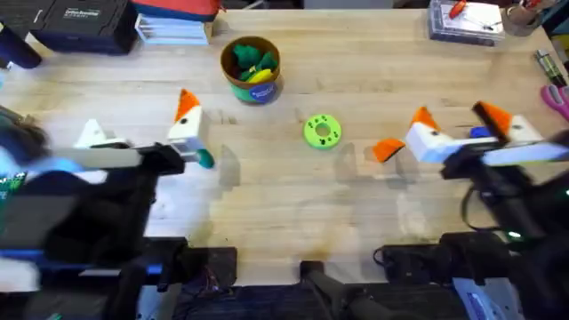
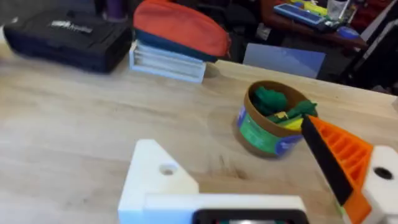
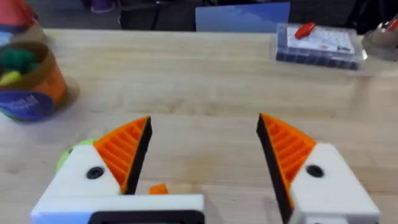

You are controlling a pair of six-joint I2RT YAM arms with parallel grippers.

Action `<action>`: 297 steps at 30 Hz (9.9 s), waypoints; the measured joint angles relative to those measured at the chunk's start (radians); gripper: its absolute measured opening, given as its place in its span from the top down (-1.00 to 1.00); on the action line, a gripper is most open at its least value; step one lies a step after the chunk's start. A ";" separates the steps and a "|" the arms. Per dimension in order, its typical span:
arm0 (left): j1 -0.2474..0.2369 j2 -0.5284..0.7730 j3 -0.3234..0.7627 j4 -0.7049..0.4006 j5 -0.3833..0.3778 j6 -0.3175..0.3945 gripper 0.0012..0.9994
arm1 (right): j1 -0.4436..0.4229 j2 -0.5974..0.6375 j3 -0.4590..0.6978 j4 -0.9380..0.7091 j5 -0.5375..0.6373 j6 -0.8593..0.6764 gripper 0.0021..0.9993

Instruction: Pick up the gripper from the table and insert it into the empty holder that is missing its gripper. Then pick up a screw, insert it into the mounting hole, and use the screwdriver to tighten it. Finally, clean up the table by picking up the vegetable and placing it into the bucket.

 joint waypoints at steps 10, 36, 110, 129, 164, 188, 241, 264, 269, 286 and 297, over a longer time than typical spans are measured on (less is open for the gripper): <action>0.000 0.278 0.510 -0.539 -0.005 -0.067 -0.97 | 0.000 0.154 0.362 -0.235 0.000 0.001 -0.99; 0.000 0.344 0.540 -0.783 0.074 -0.219 -0.97 | 0.000 0.163 0.364 -0.251 0.000 0.011 -0.99; -0.227 -0.023 -0.240 0.252 0.907 0.118 -0.97 | 0.000 0.163 0.364 -0.251 0.000 0.011 -0.99; -0.227 -0.023 -0.240 0.220 1.163 0.230 -0.97 | 0.000 0.192 0.372 -0.294 -0.012 0.107 -0.99; -0.227 -0.023 -0.240 0.220 1.166 0.234 -0.97 | 0.167 1.224 0.708 -0.688 -0.082 -0.181 -0.69; -0.227 -0.023 -0.240 0.220 1.166 0.234 -0.97 | 0.169 1.245 0.692 -0.672 -0.087 -0.176 0.97; -0.227 -0.023 -0.240 0.219 1.173 0.234 -0.97 | 0.342 1.041 0.176 0.532 -1.181 0.887 0.98; -0.227 -0.023 -0.240 0.219 1.173 0.237 -0.97 | 0.365 1.110 0.175 0.710 -1.231 1.064 0.98; -0.227 -0.023 -0.240 0.219 1.172 0.238 -0.97 | 0.370 1.113 0.175 0.717 -1.210 1.064 0.98; -0.218 -0.023 -0.240 0.225 1.122 0.229 -0.97 | 0.502 1.328 0.175 1.093 -1.110 1.170 0.98; -0.217 -0.021 -0.240 0.223 1.125 0.203 -0.97 | 0.522 1.392 0.193 1.145 -1.119 1.202 0.98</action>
